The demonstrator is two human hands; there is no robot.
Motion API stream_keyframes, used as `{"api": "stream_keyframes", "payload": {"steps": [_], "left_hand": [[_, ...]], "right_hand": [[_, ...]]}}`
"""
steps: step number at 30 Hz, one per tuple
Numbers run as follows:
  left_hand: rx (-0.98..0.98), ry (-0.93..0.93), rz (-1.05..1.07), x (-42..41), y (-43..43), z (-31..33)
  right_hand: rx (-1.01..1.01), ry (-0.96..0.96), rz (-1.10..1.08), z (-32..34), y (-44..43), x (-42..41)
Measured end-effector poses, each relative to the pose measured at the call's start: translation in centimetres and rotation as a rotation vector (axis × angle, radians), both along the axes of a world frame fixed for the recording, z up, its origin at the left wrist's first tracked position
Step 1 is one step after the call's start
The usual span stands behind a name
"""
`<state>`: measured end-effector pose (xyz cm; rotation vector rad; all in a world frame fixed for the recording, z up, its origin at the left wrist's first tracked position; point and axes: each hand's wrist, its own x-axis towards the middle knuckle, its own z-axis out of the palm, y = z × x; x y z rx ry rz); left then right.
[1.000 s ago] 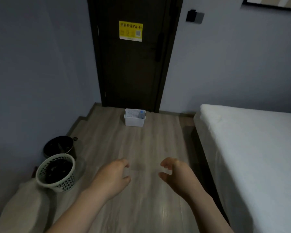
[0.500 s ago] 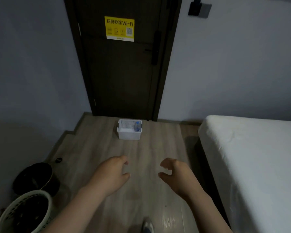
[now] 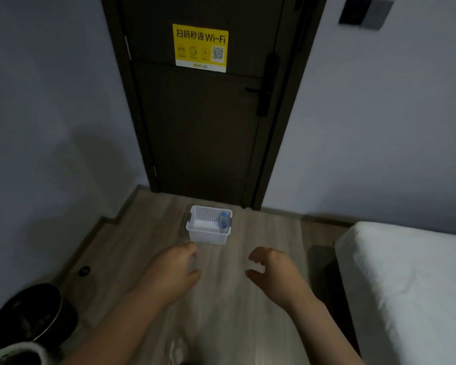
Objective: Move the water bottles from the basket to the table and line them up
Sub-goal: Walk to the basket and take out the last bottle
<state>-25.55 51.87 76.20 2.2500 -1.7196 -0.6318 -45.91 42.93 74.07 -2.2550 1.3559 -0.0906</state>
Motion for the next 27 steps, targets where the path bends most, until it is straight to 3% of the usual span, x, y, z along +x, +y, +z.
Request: {"api": "stream_keyframes", "payload": {"steps": [14,27], "left_hand": [[0.028,0.07,-0.025,16.8,-23.5,-3.5],[0.187,0.082,0.008,22.7,-39.6,-8.2]], "right_hand": [[0.088,0.099,-0.026,-3.4,-21.2,14.9],[0.165,0.129,-0.004,-9.5,-39.9,20.6]]}}
